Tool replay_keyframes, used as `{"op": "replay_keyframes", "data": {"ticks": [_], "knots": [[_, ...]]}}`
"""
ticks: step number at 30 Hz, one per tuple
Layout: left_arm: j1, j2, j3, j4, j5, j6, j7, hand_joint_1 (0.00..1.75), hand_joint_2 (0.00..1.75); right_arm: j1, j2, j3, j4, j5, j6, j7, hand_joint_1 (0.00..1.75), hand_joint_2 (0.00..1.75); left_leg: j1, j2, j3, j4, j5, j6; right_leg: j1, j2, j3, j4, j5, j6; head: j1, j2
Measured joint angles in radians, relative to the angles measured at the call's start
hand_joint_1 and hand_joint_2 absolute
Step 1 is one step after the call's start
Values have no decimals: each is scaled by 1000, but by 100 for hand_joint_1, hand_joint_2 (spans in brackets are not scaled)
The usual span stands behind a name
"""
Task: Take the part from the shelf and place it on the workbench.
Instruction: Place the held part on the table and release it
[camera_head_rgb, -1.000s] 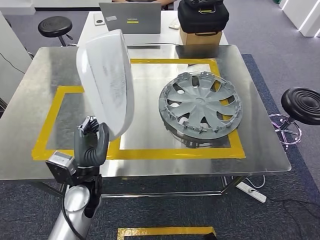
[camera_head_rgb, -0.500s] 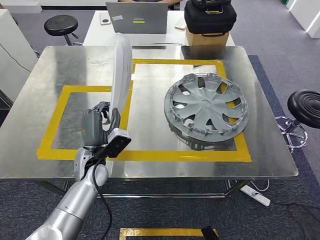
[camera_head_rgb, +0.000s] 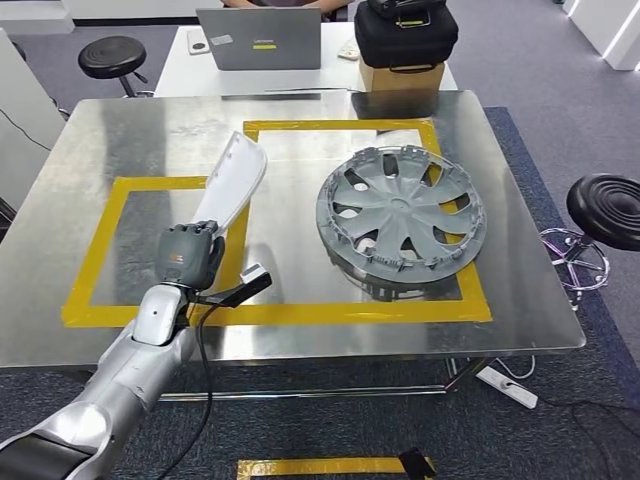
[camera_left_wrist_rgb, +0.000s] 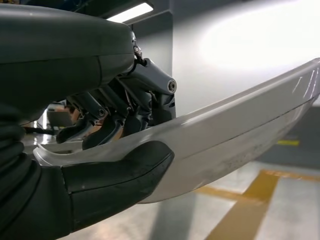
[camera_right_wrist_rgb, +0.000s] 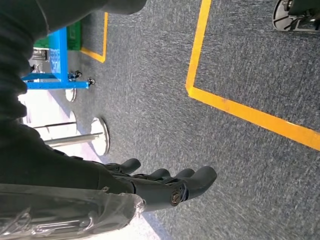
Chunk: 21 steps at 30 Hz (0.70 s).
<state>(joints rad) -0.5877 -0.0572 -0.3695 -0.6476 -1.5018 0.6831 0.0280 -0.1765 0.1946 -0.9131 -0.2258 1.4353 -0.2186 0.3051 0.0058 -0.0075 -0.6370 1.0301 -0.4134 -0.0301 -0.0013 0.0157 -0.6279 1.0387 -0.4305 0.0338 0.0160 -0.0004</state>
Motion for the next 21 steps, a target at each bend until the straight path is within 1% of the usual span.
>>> {"op": "replay_keyframes", "data": {"ticks": [1, 3, 4, 5, 6, 7, 8, 9, 10, 11, 12, 13, 14, 15, 16, 18, 19, 20, 21], "knots": [[-6, 6, -2, 25, -13, -1, 11, 175, 175, 0, 0, 1, 0, 0, 0, 0, 0, 175, -1, -1, 3, -10, -3, 6, 2, 0, -1, 0, 0, 5, 0, 0], [-12, 17, -6, 64, -29, -6, 28, 175, 175, -1, 0, 2, 0, 1, 0, 1, 0, 175, 0, -2, 3, -11, -2, 19, 0, -1, -1, 0, -4, 14, 1, 0], [-16, 21, -11, 80, -38, -14, 43, 175, 175, -1, 0, 2, 0, 1, 0, 1, 0, 175, 2, -2, 4, -12, -2, 25, 0, -3, -9, 16, -16, 18, 3, 0], [-23, 26, -19, 95, -46, -26, 64, 175, 175, -2, 0, 3, 0, 1, 0, 2, 0, 175, 4, -3, 5, -13, -1, 30, -1, -4, -26, 52, -37, 22, 6, 0], [-30, 33, -32, 110, -54, -40, 92, 175, 175, -3, 0, 3, 0, 1, 0, 2, 0, 175, 3, -3, 5, -13, -1, 33, -1, -6, -53, 109, -66, 25, 8, 0], [-36, 41, -50, 127, -59, -55, 125, 175, 175, -5, 0, 3, 0, 1, 0, 2, 0, 175, 3, -3, 5, -13, -2, 35, -1, -7, -87, 177, -95, 27, 10, 0], [-42, 51, -70, 142, -62, -68, 157, 175, 175, -5, 0, 4, 0, 0, 0, 2, 0, 175, 2, -3, 6, -13, -3, 36, -1, -7, -118, 237, -115, 29, 11, 0], [-47, 62, -88, 155, -64, -78, 184, 175, 175, -4, 0, 4, 0, 0, 1, 2, 0, 175, 2, -3, 6, -13, -3, 36, -1, -7, -138, 271, -119, 29, 11, 0], [-53, 71, -101, 167, -65, -86, 204, 175, 175, -4, 0, 4, 0, -2, 1, 3, 0, 175, 1, -3, 8, -13, -4, 36, -1, -7, -140, 268, -105, 28, 11, 0], [-60, 80, -110, 175, -66, -92, 216, 175, 175, -3, 0, 4, 0, -3, 2, 4, 0, 175, 1, -4, 10, -13, -6, 35, -1, -7, -121, 225, -74, 26, 11, 0], [-67, 88, -115, 182, -66, -97, 222, 175, 175, -4, 0, 4, 0, -4, 2, 5, 0, 175, 2, -5, 14, -13, -8, 33, -1, -7, -87, 156, -37, 24, 11, 0], [-73, 95, -118, 189, -66, -100, 226, 175, 175, -5, 0, 4, 0, -5, 2, 5, 0, 175, 0, -6, 16, -12, -10, 29, -1, -7, -52, 88, -12, 21, 11, 0], [-77, 102, -120, 195, -65, -102, 229, 175, 175, -6, 0, 4, 0, -6, 2, 5, 0, 175, -1, -6, 17, -12, -12, 25, 0, -7, -25, 37, 4, 17, 11, 0], [-80, 108, -122, 200, -65, -103, 231, 175, 175, -7, 1, 4, 0, -6, 2, 5, 0, 175, -3, -6, 18, -12, -12, 20, 1, -6, -10, 9, 9, 13, 10, 0], [-81, 113, -123, 204, -65, -104, 232, 175, 175, -8, 1, 4, 0, -6, 2, 5, 0, 175, -4, -7, 18, -13, -11, 15, 3, -5, -6, 3, 5, 9, 10, 0], [-83, 120, -124, 212, -65, -106, 234, 175, 175, -8, 1, 4, 0, -7, 2, 6, 0, 175, -2, -6, 20, -16, -11, 5, 2, -5, -6, 0, 9, -3, 9, 0], [-84, 124, -124, 214, -65, -109, 234, 131, 175, -8, 1, 4, 0, -7, 2, 6, 0, 131, -2, -6, 16, -6, -20, -1, 0, -5, -5, -3, 10, -8, 8, 0], [-85, 126, -125, 217, -65, -112, 234, 87, 175, -9, 2, 4, 0, -7, 2, 6, 0, 87, -1, -5, 3, 22, -38, -6, -2, -6, -2, -5, 11, -13, 7, 0], [-85, 128, -125, 220, -65, -116, 234, 44, 175, -10, 2, 4, 0, -7, 2, 6, 0, 44, -1, -4, -19, 70, -65, -10, -4, -7, -1, -7, 12, -16, 5, 0]]}}
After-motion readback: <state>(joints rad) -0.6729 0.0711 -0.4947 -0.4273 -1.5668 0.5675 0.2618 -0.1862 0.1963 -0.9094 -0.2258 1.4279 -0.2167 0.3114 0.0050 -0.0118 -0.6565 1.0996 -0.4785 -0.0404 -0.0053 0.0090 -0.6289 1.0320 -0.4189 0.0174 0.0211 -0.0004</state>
